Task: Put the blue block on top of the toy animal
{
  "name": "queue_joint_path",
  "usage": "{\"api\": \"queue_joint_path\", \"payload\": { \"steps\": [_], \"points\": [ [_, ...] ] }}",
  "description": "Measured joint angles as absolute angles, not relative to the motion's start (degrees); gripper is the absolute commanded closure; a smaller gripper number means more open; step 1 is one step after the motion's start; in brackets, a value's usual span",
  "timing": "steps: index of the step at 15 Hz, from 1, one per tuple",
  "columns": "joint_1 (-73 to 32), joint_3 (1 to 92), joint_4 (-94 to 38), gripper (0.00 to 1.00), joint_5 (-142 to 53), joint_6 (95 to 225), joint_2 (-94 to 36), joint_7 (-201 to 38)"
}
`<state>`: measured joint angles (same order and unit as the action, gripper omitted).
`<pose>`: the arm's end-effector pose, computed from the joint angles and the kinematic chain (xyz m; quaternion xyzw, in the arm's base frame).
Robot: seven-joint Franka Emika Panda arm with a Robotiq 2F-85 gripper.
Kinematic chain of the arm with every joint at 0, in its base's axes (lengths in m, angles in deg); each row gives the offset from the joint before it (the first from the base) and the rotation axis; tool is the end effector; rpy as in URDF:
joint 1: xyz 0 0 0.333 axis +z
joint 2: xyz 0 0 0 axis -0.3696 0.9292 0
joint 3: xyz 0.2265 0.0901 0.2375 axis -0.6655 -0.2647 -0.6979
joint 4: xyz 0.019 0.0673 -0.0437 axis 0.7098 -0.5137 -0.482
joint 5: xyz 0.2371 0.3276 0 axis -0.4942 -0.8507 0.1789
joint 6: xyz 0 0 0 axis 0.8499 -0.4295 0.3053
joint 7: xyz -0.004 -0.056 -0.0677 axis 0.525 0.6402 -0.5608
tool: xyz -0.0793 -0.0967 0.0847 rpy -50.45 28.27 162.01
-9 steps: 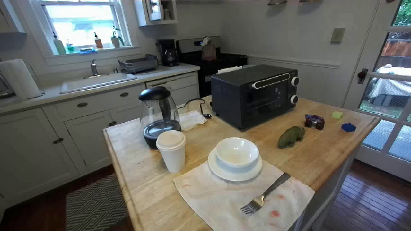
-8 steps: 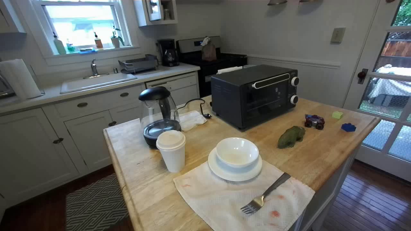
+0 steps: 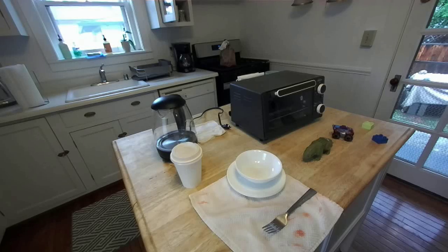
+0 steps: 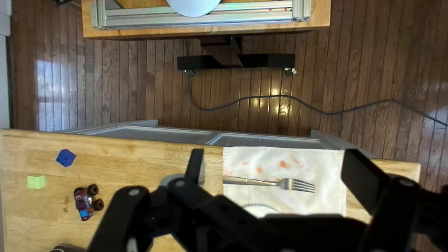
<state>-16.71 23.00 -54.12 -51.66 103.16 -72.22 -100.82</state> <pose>0.3283 0.1854 0.5611 0.9899 -0.0219 -0.1103 0.0868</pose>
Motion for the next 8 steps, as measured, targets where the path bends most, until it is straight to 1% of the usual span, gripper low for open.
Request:
{"api": "queue_joint_path", "payload": {
  "steps": [6, 8],
  "points": [
    [-16.8, 23.2, -54.2, 0.0, -51.3, 103.2, -72.2, -101.2],
    [-17.5, 24.6, -54.8, 0.0, -50.6, 103.2, -72.3, -102.6]
  ]
}}
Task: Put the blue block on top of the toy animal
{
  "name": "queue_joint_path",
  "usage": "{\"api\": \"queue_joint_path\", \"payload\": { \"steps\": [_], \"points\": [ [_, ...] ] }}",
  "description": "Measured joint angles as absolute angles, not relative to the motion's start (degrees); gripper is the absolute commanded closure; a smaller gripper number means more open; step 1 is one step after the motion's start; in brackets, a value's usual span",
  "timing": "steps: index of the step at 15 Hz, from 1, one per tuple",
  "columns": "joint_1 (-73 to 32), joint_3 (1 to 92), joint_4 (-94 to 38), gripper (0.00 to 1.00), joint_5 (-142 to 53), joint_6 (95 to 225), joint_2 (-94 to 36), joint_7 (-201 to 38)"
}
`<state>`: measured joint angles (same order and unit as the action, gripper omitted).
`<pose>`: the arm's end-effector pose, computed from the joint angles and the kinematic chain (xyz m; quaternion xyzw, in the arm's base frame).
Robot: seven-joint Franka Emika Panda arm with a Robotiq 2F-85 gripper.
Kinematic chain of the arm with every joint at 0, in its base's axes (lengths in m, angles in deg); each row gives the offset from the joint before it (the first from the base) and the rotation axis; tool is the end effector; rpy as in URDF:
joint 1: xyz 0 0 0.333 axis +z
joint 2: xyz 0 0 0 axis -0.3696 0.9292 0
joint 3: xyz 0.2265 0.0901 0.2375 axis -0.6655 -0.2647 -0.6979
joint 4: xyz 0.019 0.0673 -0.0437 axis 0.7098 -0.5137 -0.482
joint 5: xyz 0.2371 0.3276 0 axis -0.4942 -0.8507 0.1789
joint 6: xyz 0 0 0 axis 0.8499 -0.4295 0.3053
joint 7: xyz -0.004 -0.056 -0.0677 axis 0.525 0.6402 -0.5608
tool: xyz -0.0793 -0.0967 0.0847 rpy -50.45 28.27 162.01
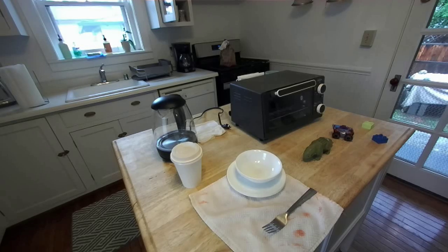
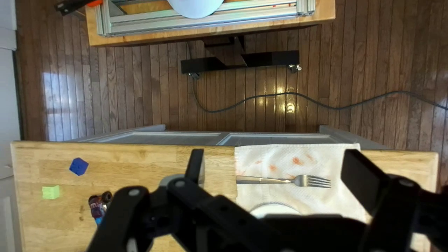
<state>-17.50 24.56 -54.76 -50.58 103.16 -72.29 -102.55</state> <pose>0.3351 0.1660 0.5587 0.9879 -0.0562 -0.1122 0.0911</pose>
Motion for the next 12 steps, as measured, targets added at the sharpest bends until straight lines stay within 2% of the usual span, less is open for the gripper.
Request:
{"api": "queue_joint_path", "payload": {
  "steps": [12],
  "points": [
    [-23.2, 39.7, -70.2, 0.0, -33.9, 106.3, -80.2, -92.0]
  ]
}}
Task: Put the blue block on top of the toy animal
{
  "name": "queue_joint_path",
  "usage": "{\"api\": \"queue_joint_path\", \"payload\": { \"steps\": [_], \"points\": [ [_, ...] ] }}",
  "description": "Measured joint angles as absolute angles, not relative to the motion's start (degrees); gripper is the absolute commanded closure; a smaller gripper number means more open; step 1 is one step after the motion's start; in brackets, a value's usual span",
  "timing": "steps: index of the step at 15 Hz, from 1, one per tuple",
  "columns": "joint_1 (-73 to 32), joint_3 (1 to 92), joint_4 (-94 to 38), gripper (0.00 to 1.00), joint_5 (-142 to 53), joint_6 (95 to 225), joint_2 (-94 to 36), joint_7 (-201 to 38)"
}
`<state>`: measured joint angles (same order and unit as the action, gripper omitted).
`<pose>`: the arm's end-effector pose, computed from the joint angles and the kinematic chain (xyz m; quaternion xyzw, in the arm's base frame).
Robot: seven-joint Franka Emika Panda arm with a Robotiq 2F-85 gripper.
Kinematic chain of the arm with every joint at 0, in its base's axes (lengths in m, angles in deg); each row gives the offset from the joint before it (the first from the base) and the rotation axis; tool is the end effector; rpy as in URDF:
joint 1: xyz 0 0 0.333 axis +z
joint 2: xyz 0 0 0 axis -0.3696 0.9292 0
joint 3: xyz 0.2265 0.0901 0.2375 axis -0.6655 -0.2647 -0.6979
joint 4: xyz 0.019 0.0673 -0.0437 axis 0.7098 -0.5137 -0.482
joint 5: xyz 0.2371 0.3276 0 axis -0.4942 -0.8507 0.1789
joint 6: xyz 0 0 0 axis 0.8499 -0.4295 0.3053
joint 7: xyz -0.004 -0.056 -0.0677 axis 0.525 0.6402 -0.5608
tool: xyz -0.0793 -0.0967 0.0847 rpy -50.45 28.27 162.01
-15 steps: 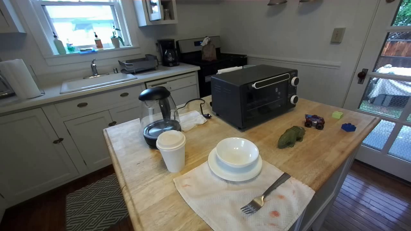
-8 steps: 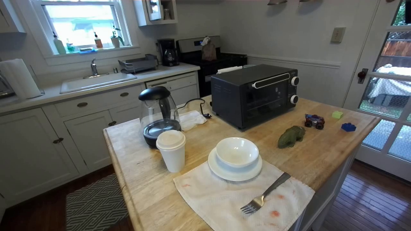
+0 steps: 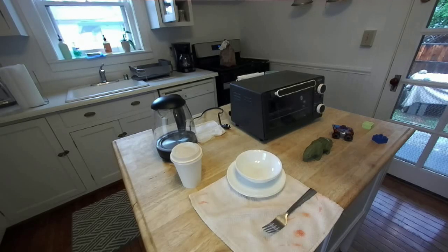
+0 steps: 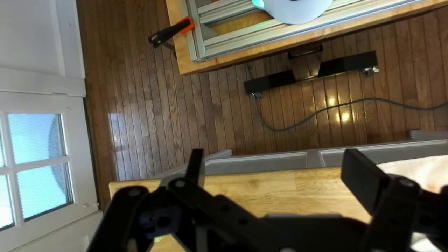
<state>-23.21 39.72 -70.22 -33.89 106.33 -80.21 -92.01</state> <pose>0.3141 -0.0304 0.5041 0.9694 -0.1253 -0.1468 0.1519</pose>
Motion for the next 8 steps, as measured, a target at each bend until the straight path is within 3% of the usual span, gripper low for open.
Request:
{"api": "queue_joint_path", "payload": {
  "steps": [8],
  "points": [
    [-23.7, 43.0, -75.5, 0.0, -32.1, 111.3, -84.4, -88.0]
  ]
}}
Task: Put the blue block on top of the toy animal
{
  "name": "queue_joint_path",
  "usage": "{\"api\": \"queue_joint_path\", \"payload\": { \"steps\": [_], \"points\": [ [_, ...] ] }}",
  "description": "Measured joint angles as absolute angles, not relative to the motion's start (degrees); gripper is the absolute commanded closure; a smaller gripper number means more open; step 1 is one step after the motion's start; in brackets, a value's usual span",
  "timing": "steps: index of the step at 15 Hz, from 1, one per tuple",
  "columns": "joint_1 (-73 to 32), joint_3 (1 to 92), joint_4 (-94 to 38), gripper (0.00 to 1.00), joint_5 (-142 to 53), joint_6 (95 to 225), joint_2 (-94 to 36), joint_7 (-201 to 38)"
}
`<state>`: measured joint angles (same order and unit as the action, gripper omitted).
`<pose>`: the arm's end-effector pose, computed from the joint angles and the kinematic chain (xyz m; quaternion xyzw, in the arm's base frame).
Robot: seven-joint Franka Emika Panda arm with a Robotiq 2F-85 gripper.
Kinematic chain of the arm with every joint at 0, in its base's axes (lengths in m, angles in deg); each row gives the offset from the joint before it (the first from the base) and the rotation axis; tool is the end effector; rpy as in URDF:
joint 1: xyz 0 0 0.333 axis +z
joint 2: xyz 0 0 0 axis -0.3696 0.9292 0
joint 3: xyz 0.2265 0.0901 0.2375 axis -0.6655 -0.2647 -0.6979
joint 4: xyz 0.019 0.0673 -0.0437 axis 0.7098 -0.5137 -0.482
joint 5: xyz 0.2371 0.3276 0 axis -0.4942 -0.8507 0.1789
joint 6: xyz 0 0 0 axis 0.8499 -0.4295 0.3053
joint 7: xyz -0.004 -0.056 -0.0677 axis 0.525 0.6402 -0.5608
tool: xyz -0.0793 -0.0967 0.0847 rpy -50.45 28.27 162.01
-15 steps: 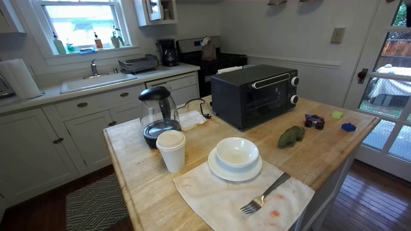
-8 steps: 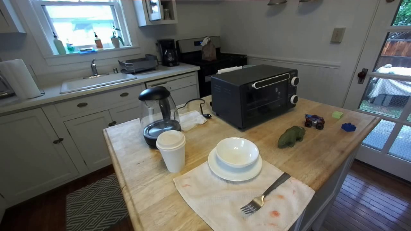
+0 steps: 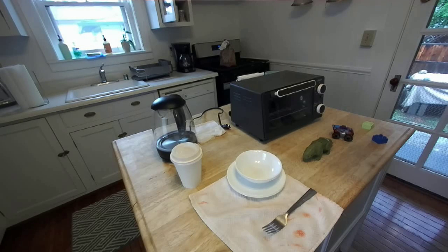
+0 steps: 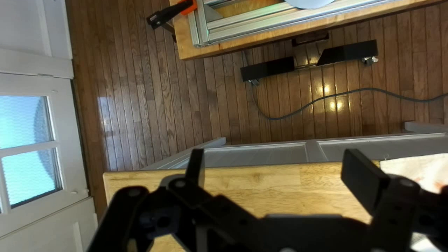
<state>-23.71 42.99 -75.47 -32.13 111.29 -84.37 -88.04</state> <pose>0.3000 -0.0559 0.4890 0.9766 -0.1094 -0.1225 0.1387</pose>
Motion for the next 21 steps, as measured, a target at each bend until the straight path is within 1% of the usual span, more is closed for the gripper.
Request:
{"api": "queue_joint_path", "payload": {
  "steps": [17, 21],
  "points": [
    [-24.0, 43.0, -75.5, 0.0, -32.1, 111.4, -84.3, -88.6],
    [-28.6, 44.5, -76.7, 0.0, -28.1, 118.3, -83.7, -90.3]
  ]
}}
